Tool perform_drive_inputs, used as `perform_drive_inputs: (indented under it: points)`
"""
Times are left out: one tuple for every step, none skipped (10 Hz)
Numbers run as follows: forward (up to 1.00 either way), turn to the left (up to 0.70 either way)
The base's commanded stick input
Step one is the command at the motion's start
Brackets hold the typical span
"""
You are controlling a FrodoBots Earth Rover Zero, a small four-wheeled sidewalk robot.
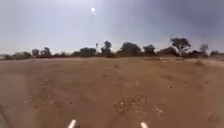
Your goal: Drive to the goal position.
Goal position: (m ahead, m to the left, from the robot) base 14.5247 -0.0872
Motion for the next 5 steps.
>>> perform_drive_inputs:
  points:
    - [0.7, 0.31]
    - [0.7, 0.02]
    - [0.7, 0.0]
    - [0.7, 0.0]
    - [0.7, 0.0]
